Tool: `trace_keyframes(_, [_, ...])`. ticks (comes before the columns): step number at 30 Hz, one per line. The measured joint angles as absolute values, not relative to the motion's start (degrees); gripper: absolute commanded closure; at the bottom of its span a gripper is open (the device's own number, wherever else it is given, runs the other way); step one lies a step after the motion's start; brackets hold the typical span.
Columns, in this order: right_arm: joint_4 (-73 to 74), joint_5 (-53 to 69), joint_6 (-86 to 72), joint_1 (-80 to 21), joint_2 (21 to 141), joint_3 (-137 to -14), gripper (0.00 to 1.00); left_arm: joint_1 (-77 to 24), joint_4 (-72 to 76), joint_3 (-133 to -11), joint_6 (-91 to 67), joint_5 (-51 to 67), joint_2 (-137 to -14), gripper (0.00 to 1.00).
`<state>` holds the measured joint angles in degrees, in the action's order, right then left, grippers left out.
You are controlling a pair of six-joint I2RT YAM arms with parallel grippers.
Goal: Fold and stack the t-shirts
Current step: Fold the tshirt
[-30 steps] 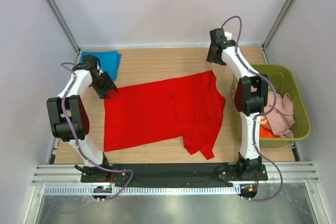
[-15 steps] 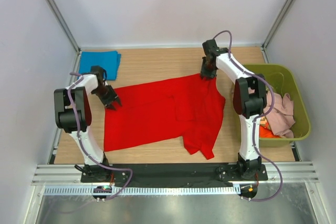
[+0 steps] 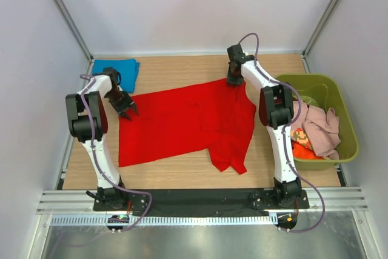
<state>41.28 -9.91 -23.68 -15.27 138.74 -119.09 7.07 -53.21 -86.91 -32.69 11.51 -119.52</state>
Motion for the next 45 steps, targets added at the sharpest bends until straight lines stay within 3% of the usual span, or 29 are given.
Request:
trace_keyframes(4, [42.2, -9.8, -23.6, -15.5, 141.5, -124.2, 0.64, 7.6, -52.9, -89.8, -32.0, 10.3, -120.6, 0.48])
trace_keyframes(9, [47.9, -10.3, -23.7, -15.9, 143.0, -129.5, 0.46, 7.7, -52.6, -90.6, -30.3, 6.3, -119.3, 0.43])
trace_keyframes(15, [57.2, -16.1, -22.8, -17.1, 138.7, -131.2, 0.34, 8.4, -52.9, -86.8, -29.6, 3.5, -107.1, 0.42])
trace_keyframes(20, [61.3, -16.0, -22.7, -19.0, 124.1, -118.3, 0.35, 8.5, -51.3, -72.0, -32.7, 5.0, -88.4, 0.44])
trace_keyframes(26, [59.7, -6.7, -22.6, -24.0, 98.3, -90.9, 0.55, 8.8, -52.5, -53.1, -39.8, 6.0, -74.8, 0.46])
trace_keyframes(29, [60.4, -1.2, -22.8, -26.5, 87.4, -77.7, 0.6, 9.3, -55.0, -50.3, -42.2, 4.9, -70.5, 0.45])
trace_keyframes(33, [62.0, 4.0, -23.8, -26.5, 79.9, -65.6, 0.59, 10.7, -54.8, -48.8, -45.1, 3.5, -69.2, 0.44])
trace_keyframes(37, [62.4, 6.7, -24.6, -26.5, 76.1, -57.8, 0.49, 14.2, -52.4, -41.2, -48.3, 4.3, -69.7, 0.44])
trace_keyframes(45, [62.8, 7.7, -25.5, -26.5, 73.8, -52.1, 0.48, 18.7, -50.3, -37.7, -51.5, 4.9, -75.8, 0.46])
